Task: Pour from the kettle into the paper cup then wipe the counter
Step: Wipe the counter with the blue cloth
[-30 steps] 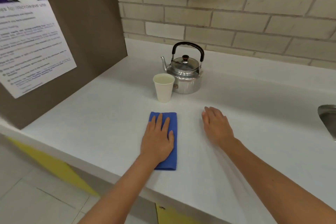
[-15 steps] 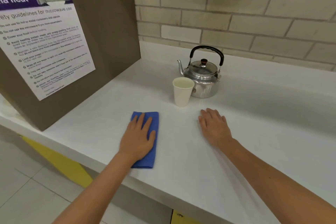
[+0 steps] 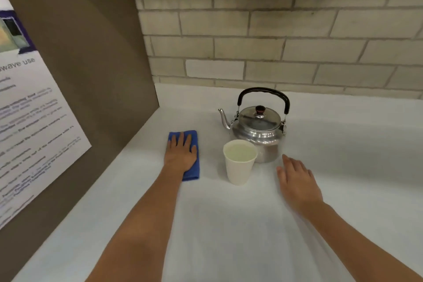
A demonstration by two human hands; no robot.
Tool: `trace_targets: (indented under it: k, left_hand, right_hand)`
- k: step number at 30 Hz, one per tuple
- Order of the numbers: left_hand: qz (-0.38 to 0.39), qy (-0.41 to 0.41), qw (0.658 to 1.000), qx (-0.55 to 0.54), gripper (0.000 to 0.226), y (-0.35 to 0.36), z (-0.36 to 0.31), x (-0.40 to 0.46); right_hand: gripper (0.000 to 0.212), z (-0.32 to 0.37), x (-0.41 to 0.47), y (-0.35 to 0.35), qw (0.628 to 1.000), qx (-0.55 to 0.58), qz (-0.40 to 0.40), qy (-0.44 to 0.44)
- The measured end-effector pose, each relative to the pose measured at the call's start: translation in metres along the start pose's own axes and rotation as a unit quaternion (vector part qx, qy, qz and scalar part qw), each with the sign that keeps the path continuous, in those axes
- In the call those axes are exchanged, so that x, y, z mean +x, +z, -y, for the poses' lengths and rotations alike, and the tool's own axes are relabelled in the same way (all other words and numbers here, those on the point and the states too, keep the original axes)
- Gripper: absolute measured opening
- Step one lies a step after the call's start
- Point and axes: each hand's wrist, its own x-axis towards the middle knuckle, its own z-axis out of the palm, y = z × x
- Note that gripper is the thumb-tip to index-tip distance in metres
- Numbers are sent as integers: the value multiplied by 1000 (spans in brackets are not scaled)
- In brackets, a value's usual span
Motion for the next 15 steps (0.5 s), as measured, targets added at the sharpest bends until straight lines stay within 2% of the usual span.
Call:
trace_targets:
  k: [3, 7, 15]
  left_hand:
    - [11, 62, 998, -2, 55, 4, -23, 18]
    - [2, 127, 992, 8, 55, 19, -27, -3]
    - [15, 109, 994, -8, 55, 14, -27, 14]
  right_hand:
    - [47, 6, 10, 1, 1000, 1, -9, 21]
    - [48, 8, 12, -3, 999, -3, 2, 39]
    - [48, 8, 14, -5, 999, -11, 6, 53]
